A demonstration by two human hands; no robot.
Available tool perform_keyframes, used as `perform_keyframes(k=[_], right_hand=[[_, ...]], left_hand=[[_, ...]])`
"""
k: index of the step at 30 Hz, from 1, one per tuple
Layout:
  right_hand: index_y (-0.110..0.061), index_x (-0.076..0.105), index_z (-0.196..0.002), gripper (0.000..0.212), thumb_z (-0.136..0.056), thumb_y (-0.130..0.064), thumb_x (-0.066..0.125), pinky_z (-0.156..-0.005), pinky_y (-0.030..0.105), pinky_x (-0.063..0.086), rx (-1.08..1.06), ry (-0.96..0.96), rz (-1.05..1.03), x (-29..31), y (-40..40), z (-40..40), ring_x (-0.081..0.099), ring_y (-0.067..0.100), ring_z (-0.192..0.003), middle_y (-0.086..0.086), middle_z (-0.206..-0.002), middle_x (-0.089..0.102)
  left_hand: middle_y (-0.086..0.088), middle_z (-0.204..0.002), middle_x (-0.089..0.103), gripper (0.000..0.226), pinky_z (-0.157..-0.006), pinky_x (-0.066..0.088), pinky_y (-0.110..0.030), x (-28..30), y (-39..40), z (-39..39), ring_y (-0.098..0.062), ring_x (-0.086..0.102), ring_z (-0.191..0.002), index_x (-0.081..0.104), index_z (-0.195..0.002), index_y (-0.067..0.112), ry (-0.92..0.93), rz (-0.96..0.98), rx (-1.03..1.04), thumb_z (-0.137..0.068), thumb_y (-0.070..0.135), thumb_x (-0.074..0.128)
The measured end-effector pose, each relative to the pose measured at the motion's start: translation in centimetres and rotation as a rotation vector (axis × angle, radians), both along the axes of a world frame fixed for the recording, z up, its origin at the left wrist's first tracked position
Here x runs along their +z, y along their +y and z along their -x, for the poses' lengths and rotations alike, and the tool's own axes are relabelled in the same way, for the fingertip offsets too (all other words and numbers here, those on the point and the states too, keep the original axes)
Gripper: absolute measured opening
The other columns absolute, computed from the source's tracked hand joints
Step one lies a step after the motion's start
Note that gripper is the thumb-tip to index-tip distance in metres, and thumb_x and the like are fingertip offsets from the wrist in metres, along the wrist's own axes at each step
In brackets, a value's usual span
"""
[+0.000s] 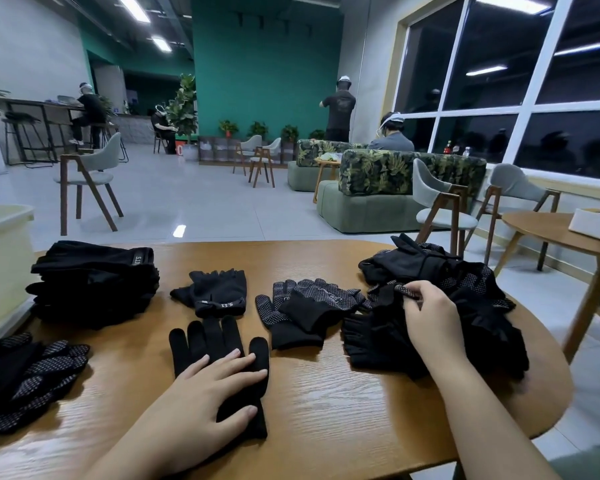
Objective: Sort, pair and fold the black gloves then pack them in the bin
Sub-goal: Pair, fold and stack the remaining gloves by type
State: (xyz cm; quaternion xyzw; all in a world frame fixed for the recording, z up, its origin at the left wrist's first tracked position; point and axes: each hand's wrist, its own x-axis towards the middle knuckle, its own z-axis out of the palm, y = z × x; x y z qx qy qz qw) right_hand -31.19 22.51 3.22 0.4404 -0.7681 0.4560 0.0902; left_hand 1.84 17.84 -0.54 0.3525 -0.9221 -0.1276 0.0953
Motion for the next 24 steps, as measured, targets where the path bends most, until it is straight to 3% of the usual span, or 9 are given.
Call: perform_keyframes(k=[3,6,8,11,14,17,19,22,24], right_hand=[[-0.006,0.059,-0.11,0.018,-0.092,-0.004,0.053,-0.081,0.024,0.038,0.103,-0.011,0.113,0.0,-0.1,-1.7,0.056,0.022,-0.099,0.007,-0.107,0.063],[-0.007,0.054,-0.11,0.02,-0.092,0.001,0.051,-0.089,0.019,0.04,0.27,-0.035,0.224,-0.1,-0.2,-4.2,0.056,0.018,-0.109,0.002,-0.114,0.061],[-0.013,0.05,-0.108,0.022,-0.093,0.003,0.047,-0.096,0.013,0.038,0.418,-0.048,0.29,0.1,-0.2,-6.1,0.055,0.009,-0.114,-0.004,-0.116,0.06],[-0.022,0.048,-0.103,0.029,-0.094,0.004,0.043,-0.091,0.009,0.038,0.562,-0.143,0.348,1.0,-0.1,-9.0,0.055,-0.006,-0.109,-0.008,-0.111,0.062],[-0.024,0.049,-0.099,0.026,-0.096,0.0,0.04,-0.085,0.022,0.047,0.66,-0.319,0.33,1.7,-0.3,-11.3,0.061,0.008,-0.099,-0.002,-0.101,0.065],[-0.015,0.05,-0.1,0.02,-0.099,-0.001,0.035,-0.077,0.034,0.053,0.769,-0.595,0.292,2.7,-0.4,-13.6,0.064,0.022,-0.086,0.012,-0.095,0.063],[-0.011,0.051,-0.099,0.02,-0.099,0.001,0.034,-0.066,0.032,0.051,0.826,-0.786,0.272,3.2,-0.6,-14.9,0.06,0.023,-0.076,0.011,-0.084,0.063],[-0.004,0.054,-0.098,0.017,-0.099,-0.003,0.037,-0.057,0.026,0.05,0.874,-0.899,0.237,3.5,-0.9,-16.1,0.062,0.019,-0.069,0.006,-0.077,0.068],[-0.007,0.052,-0.094,0.013,-0.098,-0.005,0.039,-0.056,0.026,0.049,0.884,-0.947,0.209,3.7,-1.3,-16.6,0.061,0.017,-0.065,0.0,-0.073,0.068]], left_hand=[[0.044,-0.142,0.005,0.053,-0.112,-0.012,-0.016,0.0,0.0,0.1,0.025,-0.015,-0.128,0.021,-0.121,0.07,0.019,0.004,-0.002,-0.068,0.074,0.013],[0.045,-0.141,0.005,0.053,-0.111,-0.012,-0.014,-0.1,0.0,0.1,0.025,-0.014,-0.128,0.021,-0.121,0.07,0.026,0.005,-0.002,-0.069,0.074,0.014],[0.045,-0.14,0.004,0.055,-0.111,-0.012,-0.014,-0.1,0.0,0.1,0.026,-0.014,-0.128,0.021,-0.124,0.068,0.042,0.018,-0.004,-0.069,0.073,0.015],[0.045,-0.142,0.0,0.06,-0.113,-0.005,-0.014,-0.3,0.0,-0.1,0.026,-0.01,-0.129,0.014,-0.13,0.064,0.111,0.032,0.009,-0.071,0.073,0.021],[0.043,-0.144,0.003,0.069,-0.113,0.015,-0.015,-0.5,0.0,-0.5,0.021,0.008,-0.132,0.01,-0.137,0.056,0.269,0.044,0.054,-0.077,0.067,0.042],[0.044,-0.136,0.018,0.08,-0.105,0.027,-0.015,-0.4,0.2,-0.7,0.018,0.026,-0.126,0.008,-0.138,0.056,0.475,0.014,0.145,-0.081,0.049,0.064],[0.049,-0.126,0.02,0.085,-0.102,0.028,-0.014,-0.3,0.2,-0.8,0.021,0.028,-0.121,0.007,-0.134,0.06,0.564,-0.014,0.182,-0.079,0.044,0.069],[0.054,-0.116,0.031,0.08,-0.1,0.034,-0.017,-0.2,-0.1,-0.9,0.022,0.037,-0.118,0.016,-0.132,0.055,0.654,-0.026,0.172,-0.08,0.03,0.072],[0.043,-0.111,0.043,0.067,-0.096,0.041,-0.021,-0.3,-0.1,-0.9,0.02,0.044,-0.111,0.027,-0.129,0.048,0.706,-0.033,0.194,-0.082,0.025,0.069]])
